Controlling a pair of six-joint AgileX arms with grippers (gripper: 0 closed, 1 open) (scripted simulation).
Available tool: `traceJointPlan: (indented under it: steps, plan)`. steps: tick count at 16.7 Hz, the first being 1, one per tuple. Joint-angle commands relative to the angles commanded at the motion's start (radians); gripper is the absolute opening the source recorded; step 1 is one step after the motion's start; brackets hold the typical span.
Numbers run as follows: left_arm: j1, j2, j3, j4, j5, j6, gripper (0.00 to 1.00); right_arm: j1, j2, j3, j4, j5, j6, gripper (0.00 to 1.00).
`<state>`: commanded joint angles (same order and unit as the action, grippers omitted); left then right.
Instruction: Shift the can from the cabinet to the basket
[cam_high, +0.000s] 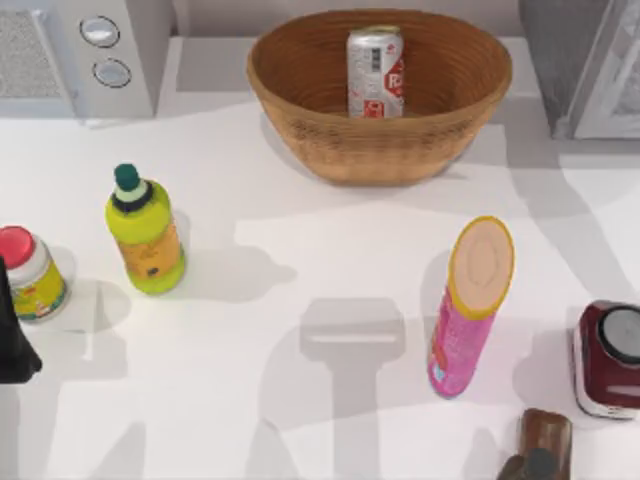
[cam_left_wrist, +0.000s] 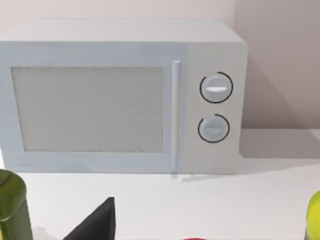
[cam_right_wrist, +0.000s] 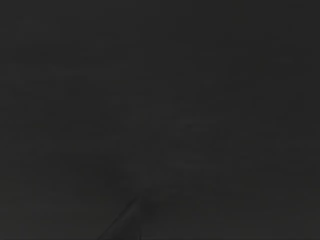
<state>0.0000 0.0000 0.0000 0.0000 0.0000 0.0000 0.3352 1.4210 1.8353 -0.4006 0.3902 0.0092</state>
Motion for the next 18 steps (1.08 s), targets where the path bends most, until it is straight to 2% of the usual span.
traceJointPlan:
  steps: [5,9,13,18]
  plan:
    - [0.0,0.0,0.0,0.0,0.0,0.0,1.0,0.007,-0.03,-0.017,0.001,0.002,-0.002,1.0]
    - [0.0,0.0,0.0,0.0,0.0,0.0,1.0,-0.018,-0.142,-0.143,0.037,-0.03,-0.004,1.0]
    - [0.0,0.0,0.0,0.0,0.0,0.0,1.0,-0.069,-0.347,-0.42,0.095,-0.088,-0.009,1.0]
    - [0.0,0.0,0.0,0.0,0.0,0.0,1.0,-0.155,-0.688,-0.904,0.19,-0.184,-0.012,1.0]
